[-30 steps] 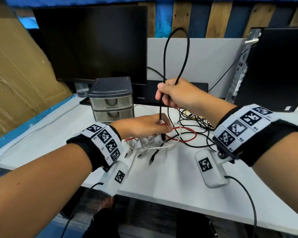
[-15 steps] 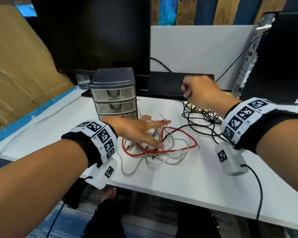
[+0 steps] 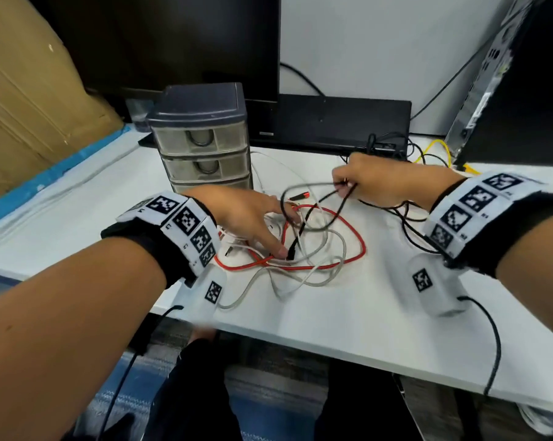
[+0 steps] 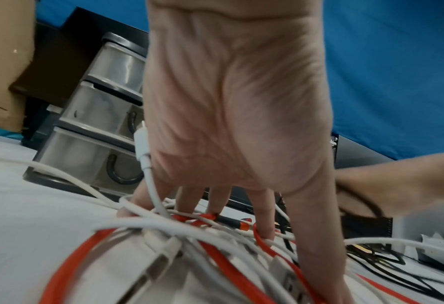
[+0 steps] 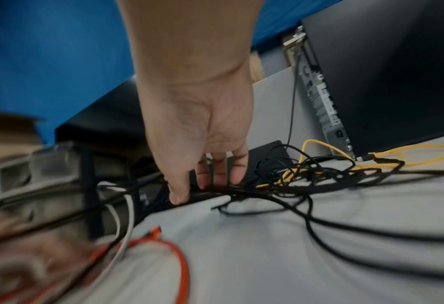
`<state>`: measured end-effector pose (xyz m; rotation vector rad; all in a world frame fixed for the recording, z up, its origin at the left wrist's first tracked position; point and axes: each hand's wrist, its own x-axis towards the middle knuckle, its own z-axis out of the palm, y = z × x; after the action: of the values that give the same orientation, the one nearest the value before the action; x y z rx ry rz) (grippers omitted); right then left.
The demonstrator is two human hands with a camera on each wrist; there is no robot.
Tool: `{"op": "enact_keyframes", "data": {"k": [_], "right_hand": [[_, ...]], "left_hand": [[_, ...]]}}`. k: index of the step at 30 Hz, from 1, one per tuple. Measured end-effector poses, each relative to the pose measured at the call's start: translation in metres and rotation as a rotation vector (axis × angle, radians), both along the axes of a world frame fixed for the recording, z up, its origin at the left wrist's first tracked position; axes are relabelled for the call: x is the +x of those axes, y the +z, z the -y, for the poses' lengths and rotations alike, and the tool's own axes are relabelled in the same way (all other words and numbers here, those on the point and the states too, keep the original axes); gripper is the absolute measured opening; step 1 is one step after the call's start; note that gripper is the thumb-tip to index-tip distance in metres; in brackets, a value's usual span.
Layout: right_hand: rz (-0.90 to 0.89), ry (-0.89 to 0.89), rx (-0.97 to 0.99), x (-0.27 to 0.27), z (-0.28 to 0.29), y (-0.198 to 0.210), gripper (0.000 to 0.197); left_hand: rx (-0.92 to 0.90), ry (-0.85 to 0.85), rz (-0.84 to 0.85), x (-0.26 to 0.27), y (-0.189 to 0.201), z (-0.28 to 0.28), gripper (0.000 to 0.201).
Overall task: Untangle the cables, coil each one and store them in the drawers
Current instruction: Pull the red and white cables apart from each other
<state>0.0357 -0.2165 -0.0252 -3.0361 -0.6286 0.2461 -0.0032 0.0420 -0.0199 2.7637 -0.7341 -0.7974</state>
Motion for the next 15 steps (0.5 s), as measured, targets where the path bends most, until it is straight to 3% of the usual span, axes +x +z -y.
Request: {"op": "enact_keyframes", "data": {"k": [4,8,12,15], "right_hand": [[0.172,-0.107,0.236,0.005,0.005,0.035,0.015],[0.398,-0.377,0.344,0.026,0.02,0.052,0.004],[0.542,-0.501,0.17,0.033,0.038,0.055,0.025],[0.243,-0.518,-0.17,0.032,0.046,0.038,0.047]], "left_hand": [[0.024,0.011,0.017,-0.004,0.004,0.001,0.074],[0.027,0.01,0.017,-0.005,0.006,0.0,0.07],[0.019,0.023,0.008,-0.005,0.006,0.002,0.069],[0.004,0.048,0.011,-0.004,0.006,0.001,0.066]]}}
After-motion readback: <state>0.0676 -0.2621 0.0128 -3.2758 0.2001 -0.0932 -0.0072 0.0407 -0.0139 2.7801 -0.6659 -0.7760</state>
